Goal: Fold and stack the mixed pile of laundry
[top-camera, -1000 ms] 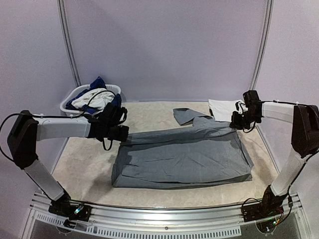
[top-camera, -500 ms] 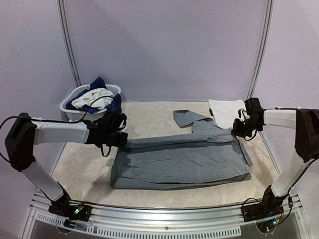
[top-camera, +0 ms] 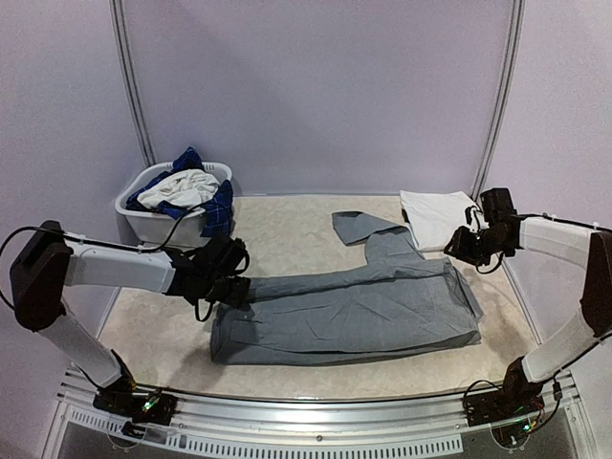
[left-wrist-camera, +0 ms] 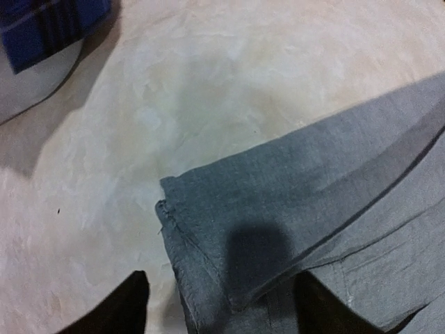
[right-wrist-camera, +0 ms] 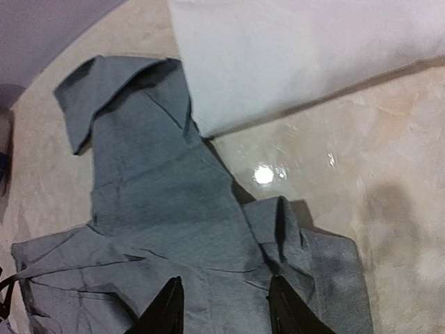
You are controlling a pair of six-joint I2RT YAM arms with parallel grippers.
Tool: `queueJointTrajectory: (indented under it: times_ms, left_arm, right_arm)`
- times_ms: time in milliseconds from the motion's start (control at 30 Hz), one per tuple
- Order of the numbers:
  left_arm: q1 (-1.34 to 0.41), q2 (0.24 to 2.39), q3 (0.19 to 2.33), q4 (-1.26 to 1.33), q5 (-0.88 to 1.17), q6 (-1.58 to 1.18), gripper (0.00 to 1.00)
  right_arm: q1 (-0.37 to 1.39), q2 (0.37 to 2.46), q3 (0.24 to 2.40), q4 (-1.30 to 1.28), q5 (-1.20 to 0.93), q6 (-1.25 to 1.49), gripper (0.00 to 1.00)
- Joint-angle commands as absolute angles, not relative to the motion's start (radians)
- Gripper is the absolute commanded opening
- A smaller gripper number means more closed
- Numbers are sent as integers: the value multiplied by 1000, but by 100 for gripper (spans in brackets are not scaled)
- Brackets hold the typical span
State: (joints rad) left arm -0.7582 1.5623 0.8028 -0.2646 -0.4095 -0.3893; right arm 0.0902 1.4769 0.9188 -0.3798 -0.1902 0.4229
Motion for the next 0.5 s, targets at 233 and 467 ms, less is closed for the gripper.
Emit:
queueJointTrajectory:
  times_ms: [233, 467]
  left_arm:
    - [-773, 1444, 879, -359, -547, -417, 96]
    - [-773, 1430, 847, -339, -546, -415, 100]
  right_arm:
    - [136, 1716, 1255, -321, -416, 446, 50]
    - [214, 2012, 1402, -21, -538, 739, 55]
